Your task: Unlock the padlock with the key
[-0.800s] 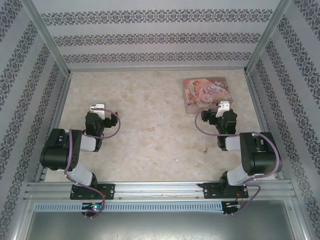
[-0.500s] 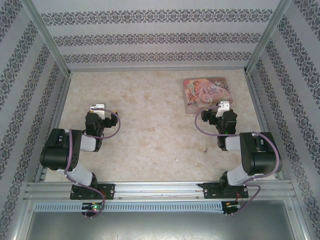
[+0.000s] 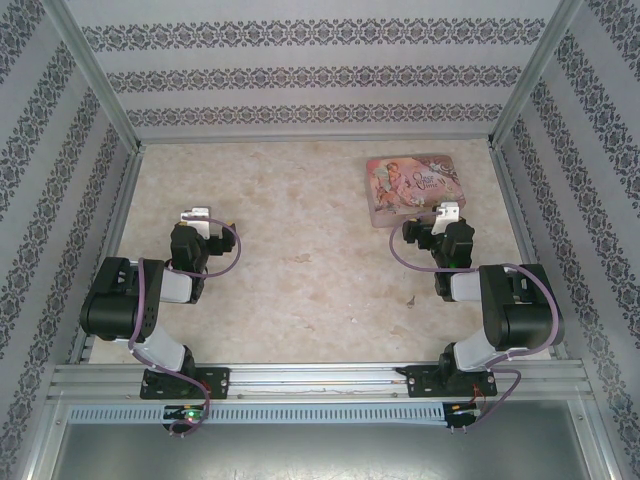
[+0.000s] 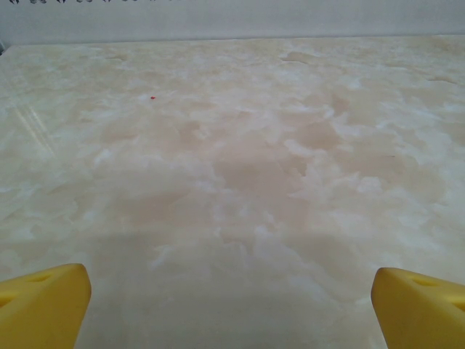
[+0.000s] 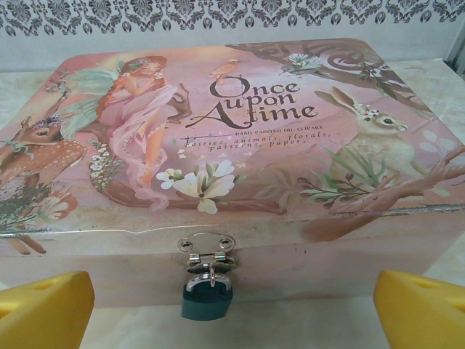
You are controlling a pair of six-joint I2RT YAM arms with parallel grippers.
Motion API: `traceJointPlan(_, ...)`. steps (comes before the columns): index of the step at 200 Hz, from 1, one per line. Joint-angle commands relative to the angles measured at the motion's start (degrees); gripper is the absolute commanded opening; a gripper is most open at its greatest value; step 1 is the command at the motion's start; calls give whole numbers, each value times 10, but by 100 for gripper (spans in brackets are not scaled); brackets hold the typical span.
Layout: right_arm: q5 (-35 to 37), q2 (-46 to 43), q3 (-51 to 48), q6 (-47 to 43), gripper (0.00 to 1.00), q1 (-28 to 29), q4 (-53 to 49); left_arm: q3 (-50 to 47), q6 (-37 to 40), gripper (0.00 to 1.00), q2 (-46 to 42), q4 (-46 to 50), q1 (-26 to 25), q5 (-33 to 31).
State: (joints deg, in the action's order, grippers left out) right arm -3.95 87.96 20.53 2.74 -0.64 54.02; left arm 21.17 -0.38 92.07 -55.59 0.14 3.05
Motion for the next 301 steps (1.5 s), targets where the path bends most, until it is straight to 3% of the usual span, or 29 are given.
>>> traceJointPlan(1, -10, -1, 10, -5, 98, -4, 6, 10, 7, 99, -7, 9, 7, 12)
traceJointPlan(113, -1, -15, 13, -3, 98, -4, -10, -4, 0, 99, -27, -3, 7, -4)
traceJointPlan(161, 18, -109, 18, 11, 98, -5, -106, 14, -9, 99, -149, 128, 6, -34)
traceJointPlan(177, 26, -148, 38, 22, 98, -5, -187, 37, -47, 99, -193, 199, 6, -50)
traceJointPlan(195, 28, -179, 76, 34, 98, -10, -289, 81, -95, 99, -225, 295, 6, -25)
traceJointPlan(221, -22, -192, 133, 71, 98, -42, -386, 141, -193, 99, -235, 409, 7, -15)
traceJointPlan(265, -128, -118, 237, 168, 98, -131, -482, 172, -337, 100, -185, 420, -20, 69)
traceJointPlan(301, -175, -41, 293, 211, 98, -170, -487, 249, -370, 100, -97, 430, -102, 101)
